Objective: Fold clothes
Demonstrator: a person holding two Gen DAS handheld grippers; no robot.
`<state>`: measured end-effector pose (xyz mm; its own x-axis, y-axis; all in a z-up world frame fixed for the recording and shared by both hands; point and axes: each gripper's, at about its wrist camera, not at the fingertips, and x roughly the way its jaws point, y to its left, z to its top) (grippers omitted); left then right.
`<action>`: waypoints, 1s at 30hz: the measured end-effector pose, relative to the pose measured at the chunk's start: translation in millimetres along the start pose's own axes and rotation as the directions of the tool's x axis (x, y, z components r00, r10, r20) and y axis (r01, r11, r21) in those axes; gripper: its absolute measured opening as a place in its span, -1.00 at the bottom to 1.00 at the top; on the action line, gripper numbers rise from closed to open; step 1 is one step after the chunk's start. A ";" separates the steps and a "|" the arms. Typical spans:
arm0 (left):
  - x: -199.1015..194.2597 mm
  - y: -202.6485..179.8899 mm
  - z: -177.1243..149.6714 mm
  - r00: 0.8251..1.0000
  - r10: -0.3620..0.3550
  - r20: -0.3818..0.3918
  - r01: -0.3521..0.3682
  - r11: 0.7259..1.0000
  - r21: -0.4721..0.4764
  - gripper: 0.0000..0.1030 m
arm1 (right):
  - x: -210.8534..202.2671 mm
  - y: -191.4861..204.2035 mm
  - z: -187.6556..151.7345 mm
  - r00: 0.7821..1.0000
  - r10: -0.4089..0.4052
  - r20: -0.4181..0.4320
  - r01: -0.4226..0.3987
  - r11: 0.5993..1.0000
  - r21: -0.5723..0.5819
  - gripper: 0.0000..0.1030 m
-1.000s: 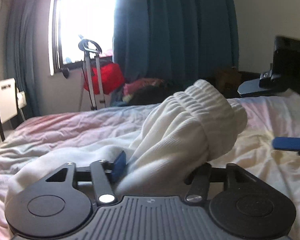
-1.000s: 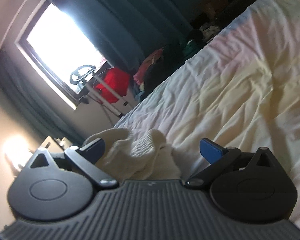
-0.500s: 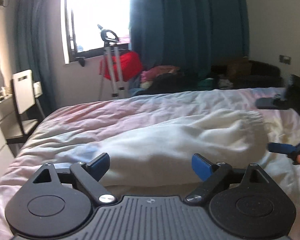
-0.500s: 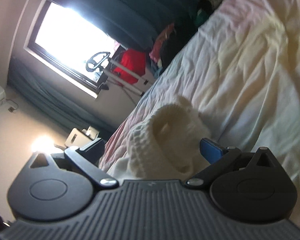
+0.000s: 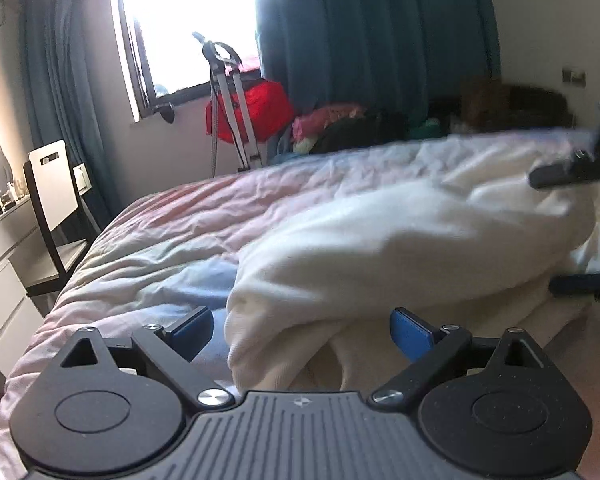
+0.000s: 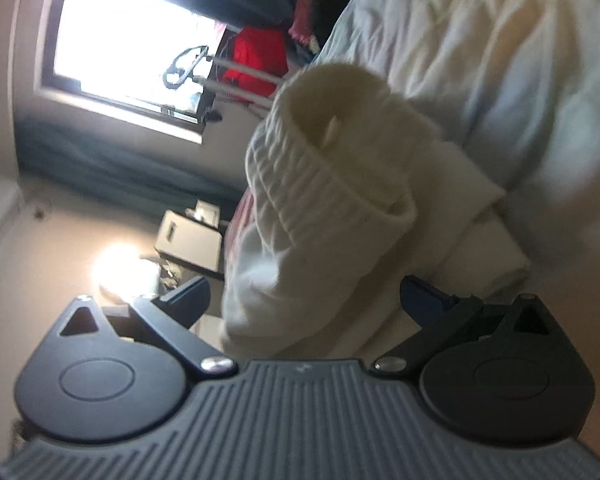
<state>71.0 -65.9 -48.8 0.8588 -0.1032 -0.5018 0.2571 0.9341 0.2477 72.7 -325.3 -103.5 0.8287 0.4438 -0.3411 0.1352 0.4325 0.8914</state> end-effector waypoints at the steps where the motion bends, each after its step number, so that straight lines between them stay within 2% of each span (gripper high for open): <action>1: 4.8 -1.4 -0.8 1.000 0.022 -0.013 -0.022 0.999 0.025 0.87 | 6.5 1.3 0.3 1.000 -0.010 0.005 0.010 1.000 -0.023 1.00; 2: 9.6 -2.8 -1.5 0.999 0.044 -0.025 -0.043 0.998 0.050 0.87 | 13.0 2.5 0.9 1.000 -0.024 0.010 0.024 0.999 -0.045 1.00; 4: 13.8 -2.6 -3.0 0.999 0.043 -0.023 -0.042 0.998 0.054 0.87 | 23.1 6.5 2.9 0.997 -0.065 0.028 0.067 0.994 -0.087 0.92; 6: 17.9 -2.4 -4.4 0.999 0.041 -0.020 -0.040 0.998 0.058 0.87 | 27.2 13.7 3.9 0.993 -0.099 0.059 0.107 0.984 -0.142 0.50; 7: 19.2 -2.3 -4.5 0.999 0.039 -0.018 -0.038 0.998 0.052 0.87 | 25.8 17.0 4.4 0.992 -0.105 0.076 0.116 0.981 -0.156 0.47; 11: 21.8 -6.2 -4.1 0.998 0.069 0.009 -0.070 0.995 0.066 0.87 | 12.7 32.2 7.7 0.981 -0.097 0.169 0.135 0.963 -0.233 -0.22; 12: 21.4 -9.0 -4.2 0.996 0.086 0.023 -0.088 0.993 0.082 0.87 | 8.7 38.4 9.5 0.977 -0.089 0.192 0.139 0.954 -0.266 -0.28; 16: 17.1 -22.5 -8.1 0.985 0.143 0.101 -0.158 0.974 0.161 0.88 | -0.4 55.1 21.3 0.976 -0.029 0.217 0.097 0.946 -0.310 -0.36; 19: 17.9 -24.0 -10.4 0.981 0.150 0.119 -0.167 0.975 0.145 0.86 | -3.3 55.4 28.9 0.969 0.000 0.247 0.081 0.945 -0.316 -0.40; 20: 17.9 -24.0 -10.5 0.982 0.141 0.123 -0.158 0.977 0.141 0.81 | -4.8 53.1 31.5 0.968 0.003 0.252 0.075 0.951 -0.301 -0.40; 22: 15.3 -26.7 -10.5 0.983 0.117 0.140 -0.138 0.979 0.152 0.52 | -8.8 46.4 34.8 0.966 -0.006 0.257 0.079 0.958 -0.274 -0.40; 26: 9.6 -37.6 -11.9 0.979 0.112 0.170 -0.145 0.970 0.197 0.32 | -13.4 35.1 36.1 0.964 -0.077 0.253 0.153 0.942 -0.299 -0.40; 30: 7.8 -37.4 -18.5 0.981 0.083 0.176 -0.125 0.961 0.245 0.03 | -7.9 21.4 33.6 0.963 -0.115 0.244 0.185 0.940 -0.286 -0.37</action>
<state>59.8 -95.3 -77.4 0.9416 -0.0843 -0.3260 0.2485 0.8273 0.5038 87.4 -345.9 -71.7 0.9148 0.1861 -0.3584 0.1250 0.7134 0.6895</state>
